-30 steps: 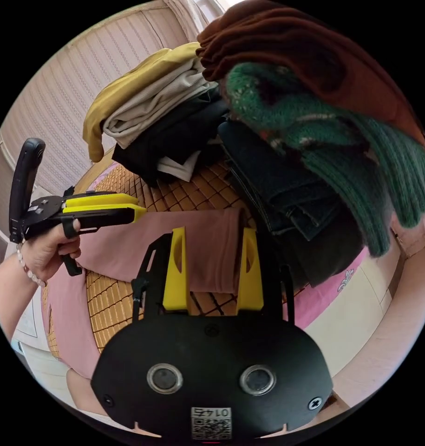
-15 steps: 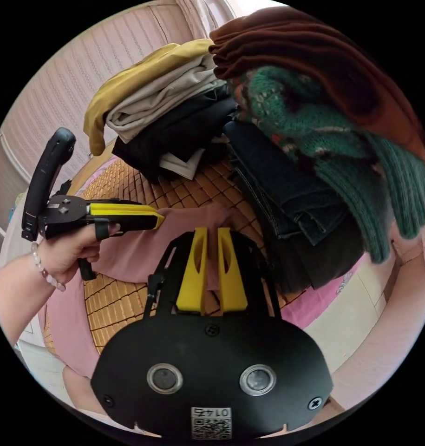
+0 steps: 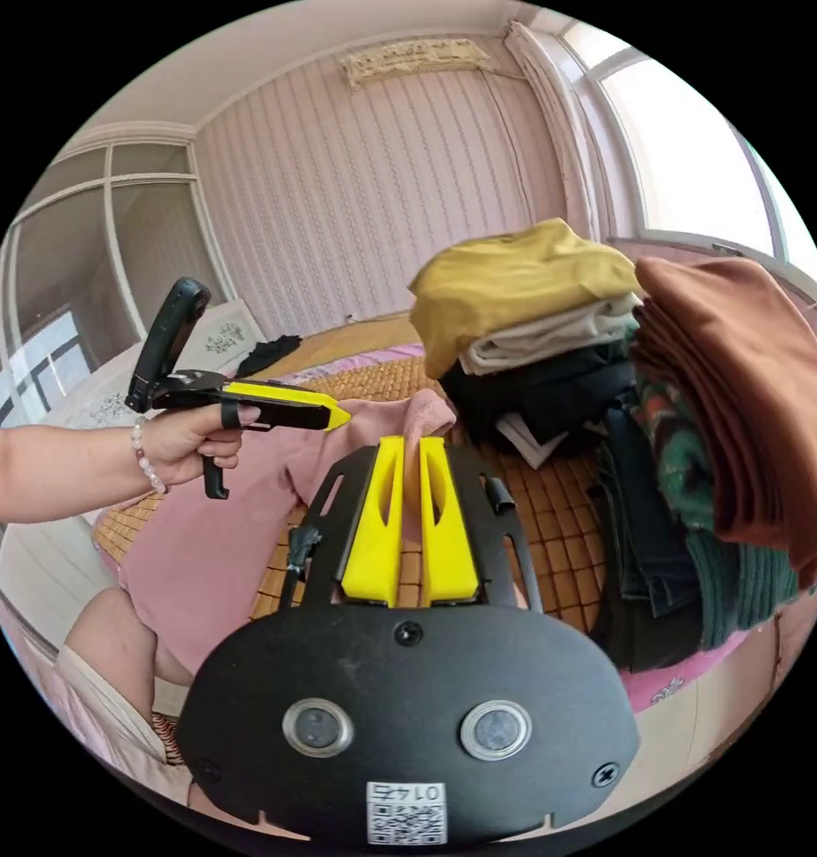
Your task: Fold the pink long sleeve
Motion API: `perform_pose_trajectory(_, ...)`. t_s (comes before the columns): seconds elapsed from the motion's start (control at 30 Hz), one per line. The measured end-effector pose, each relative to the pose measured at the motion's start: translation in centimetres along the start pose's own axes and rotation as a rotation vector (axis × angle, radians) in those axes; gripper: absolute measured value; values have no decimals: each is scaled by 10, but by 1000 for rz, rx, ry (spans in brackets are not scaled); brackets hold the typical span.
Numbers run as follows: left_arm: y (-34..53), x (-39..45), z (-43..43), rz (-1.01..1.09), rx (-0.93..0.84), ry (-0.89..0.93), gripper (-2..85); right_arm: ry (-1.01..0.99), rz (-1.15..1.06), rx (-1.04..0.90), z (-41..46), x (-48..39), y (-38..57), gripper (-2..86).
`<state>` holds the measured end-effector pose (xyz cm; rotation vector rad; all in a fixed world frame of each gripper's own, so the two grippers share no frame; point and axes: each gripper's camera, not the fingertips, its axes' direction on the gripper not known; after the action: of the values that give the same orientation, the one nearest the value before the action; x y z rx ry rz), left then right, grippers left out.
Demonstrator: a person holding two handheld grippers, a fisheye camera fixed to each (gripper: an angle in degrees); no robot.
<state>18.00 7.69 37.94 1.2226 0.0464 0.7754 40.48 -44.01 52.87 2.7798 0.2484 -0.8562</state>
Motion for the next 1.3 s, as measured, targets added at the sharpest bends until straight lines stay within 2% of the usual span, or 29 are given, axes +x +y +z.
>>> perform_pose_trajectory(0.13,54,-50,-120,-90,205,-62,17,-285,-198,145,-30,-92,-90,30)
perform_pose_trajectory(0.2,110,-82,-202,-163,315,-134,32,-415,-306,158,-34,-151,-126,36)
perform_pose_trajectory(0.3,208,-125,-275,-323,295,-244,47,-620,-435,82,-16,-248,-146,64)
perform_pose_trajectory(0.4,328,-165,-315,-563,199,-347,46,-735,-548,-175,27,-320,-120,107)
perform_pose_trajectory(0.47,392,-180,-330,-687,131,-351,48,-700,-625,-388,56,-349,-87,117)
perform_pose_trajectory(0.6,485,-193,-347,-835,82,-307,49,-631,-636,-530,63,-352,-74,119)
perform_pose_trajectory(0.77,518,-220,-340,-877,94,-195,56,-446,-650,-629,69,-342,-116,117)
perform_pose_trajectory(0.93,511,-241,-329,-797,10,-151,68,-138,-672,-583,80,-325,-197,119)
perform_pose_trajectory(1.07,489,-230,-316,-620,-86,-146,76,66,-579,-571,109,-303,-275,125)
perform_pose_trajectory(1.2,486,-227,-285,-535,-279,-212,85,121,-453,-660,144,-281,-310,111)
perform_pose_trajectory(1.23,487,-229,-281,-538,-308,-214,79,100,-427,-743,157,-274,-312,91)
perform_pose_trajectory(1.3,488,-230,-288,-496,-318,-266,47,-14,-321,-773,155,-261,-328,60)
